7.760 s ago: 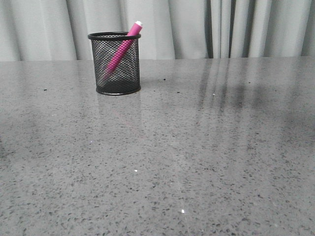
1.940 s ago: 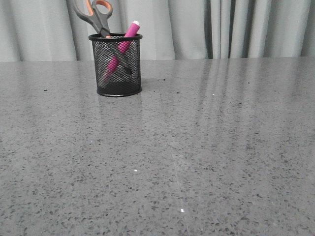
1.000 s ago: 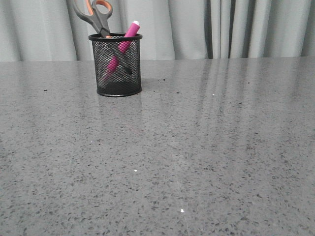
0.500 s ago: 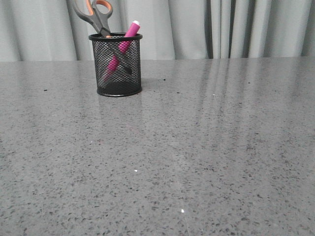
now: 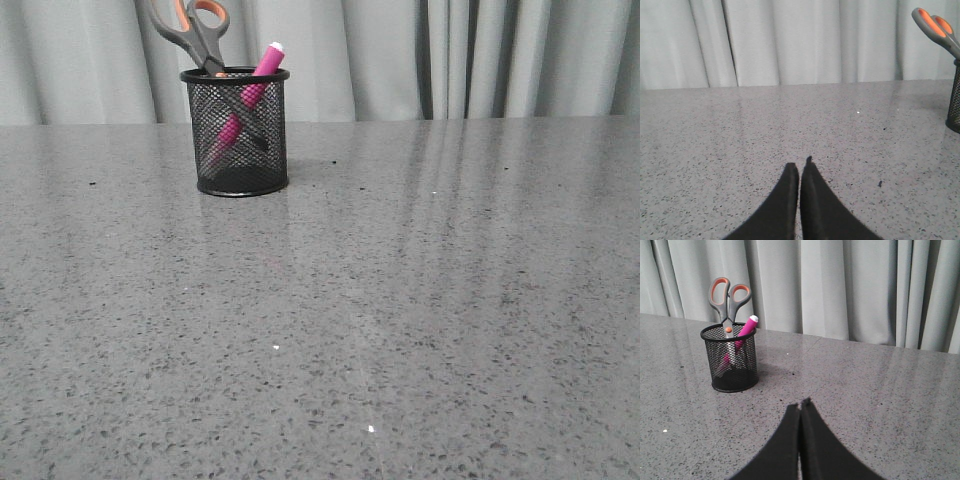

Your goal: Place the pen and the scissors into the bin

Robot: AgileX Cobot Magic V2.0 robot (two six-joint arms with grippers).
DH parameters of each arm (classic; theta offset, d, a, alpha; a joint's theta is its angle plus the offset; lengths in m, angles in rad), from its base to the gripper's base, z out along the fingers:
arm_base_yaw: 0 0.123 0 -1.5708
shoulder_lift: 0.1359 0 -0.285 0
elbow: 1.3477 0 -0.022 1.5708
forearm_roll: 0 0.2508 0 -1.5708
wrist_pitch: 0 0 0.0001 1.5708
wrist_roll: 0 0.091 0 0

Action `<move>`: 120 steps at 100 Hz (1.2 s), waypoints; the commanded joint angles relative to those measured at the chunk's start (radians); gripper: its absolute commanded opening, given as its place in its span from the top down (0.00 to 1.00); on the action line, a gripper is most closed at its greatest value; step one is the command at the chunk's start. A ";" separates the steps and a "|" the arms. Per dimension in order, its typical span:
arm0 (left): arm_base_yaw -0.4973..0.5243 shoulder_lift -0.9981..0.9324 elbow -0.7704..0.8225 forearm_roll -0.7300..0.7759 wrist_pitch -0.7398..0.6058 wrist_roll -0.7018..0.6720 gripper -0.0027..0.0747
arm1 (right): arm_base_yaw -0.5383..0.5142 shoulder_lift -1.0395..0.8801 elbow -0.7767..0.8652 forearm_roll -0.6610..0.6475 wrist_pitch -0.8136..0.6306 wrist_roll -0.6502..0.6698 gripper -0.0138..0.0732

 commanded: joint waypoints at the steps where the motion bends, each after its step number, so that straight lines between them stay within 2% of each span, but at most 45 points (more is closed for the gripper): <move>1: 0.003 -0.033 0.041 -0.010 -0.078 -0.009 0.99 | -0.005 0.002 -0.024 -0.021 -0.070 -0.001 0.93; 25: 0.003 -0.033 0.041 -0.010 -0.078 -0.009 0.99 | -0.005 0.002 -0.024 -0.021 -0.072 -0.001 0.93; 41: 0.003 -0.033 0.041 -0.010 -0.078 -0.009 0.99 | -0.006 -0.001 0.005 -0.037 -0.149 -0.004 0.93; 55: 0.003 -0.033 0.041 -0.010 -0.078 -0.009 0.99 | -0.065 -0.006 0.035 -0.090 -0.177 0.016 0.93; 71: 0.003 -0.033 0.041 -0.010 -0.078 -0.009 0.99 | -0.173 -0.103 0.051 -0.244 -0.115 0.085 0.93; 85: 0.003 -0.033 0.041 -0.010 -0.078 -0.009 0.99 | -0.296 -0.241 0.077 -0.289 0.011 0.111 0.93; 101: 0.003 -0.033 0.041 -0.010 -0.078 -0.009 0.99 | -0.423 -0.383 0.149 -0.420 0.124 0.236 0.93; 120: 0.003 -0.033 0.041 -0.010 -0.078 -0.009 0.99 | -0.453 -0.526 0.234 -0.486 0.196 0.332 0.93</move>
